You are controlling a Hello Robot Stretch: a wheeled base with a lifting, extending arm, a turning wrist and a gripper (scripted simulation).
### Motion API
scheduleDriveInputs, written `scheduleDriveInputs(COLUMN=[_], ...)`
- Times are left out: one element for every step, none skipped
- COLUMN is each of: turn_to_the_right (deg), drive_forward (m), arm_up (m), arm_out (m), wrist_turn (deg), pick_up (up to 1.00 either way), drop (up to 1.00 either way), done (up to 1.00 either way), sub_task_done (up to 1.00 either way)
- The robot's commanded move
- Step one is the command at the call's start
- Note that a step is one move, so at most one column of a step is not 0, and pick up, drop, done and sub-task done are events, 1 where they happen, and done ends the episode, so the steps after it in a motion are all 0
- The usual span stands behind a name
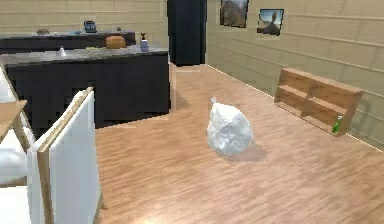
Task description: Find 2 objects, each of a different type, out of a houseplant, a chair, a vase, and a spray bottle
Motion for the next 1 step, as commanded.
scheduleDriveInputs(turn_to_the_right=[3.0], drive_forward=[0.0], arm_up=[0.0], arm_out=[0.0], wrist_turn=[0.0], pick_up=[0.0], drop=[0.0], done=[0.0], sub_task_done=[0.0])
